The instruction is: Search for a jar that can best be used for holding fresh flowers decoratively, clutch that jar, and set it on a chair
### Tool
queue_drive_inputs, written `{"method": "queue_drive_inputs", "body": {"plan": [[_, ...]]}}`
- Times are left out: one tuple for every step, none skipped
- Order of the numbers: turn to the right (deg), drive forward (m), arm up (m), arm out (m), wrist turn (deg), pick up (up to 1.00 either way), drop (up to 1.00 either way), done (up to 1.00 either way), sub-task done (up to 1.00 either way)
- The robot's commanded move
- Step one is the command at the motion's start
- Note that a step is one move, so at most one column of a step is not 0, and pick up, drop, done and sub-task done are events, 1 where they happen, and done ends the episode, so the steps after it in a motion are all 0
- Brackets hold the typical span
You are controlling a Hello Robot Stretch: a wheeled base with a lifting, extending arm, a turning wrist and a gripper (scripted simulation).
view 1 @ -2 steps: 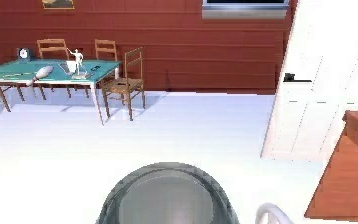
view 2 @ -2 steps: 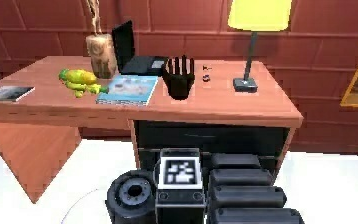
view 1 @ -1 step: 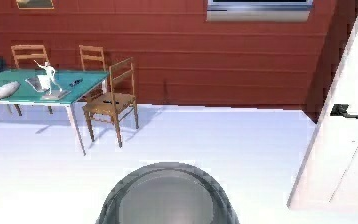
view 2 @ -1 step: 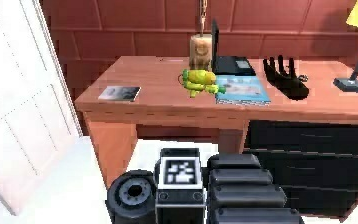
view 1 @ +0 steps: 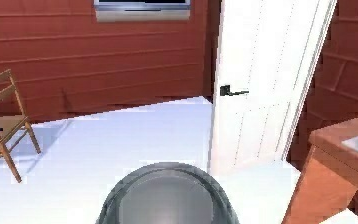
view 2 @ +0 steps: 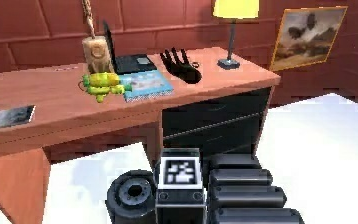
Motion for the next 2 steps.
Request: {"method": "queue_drive_inputs", "body": {"plan": [[0.0,0.15,0.00,0.00,0.0,0.00,0.00,0.00,0.00],[45.0,0.00,0.00,0.00,0.0,0.00,0.00,0.00,0.00]]}}
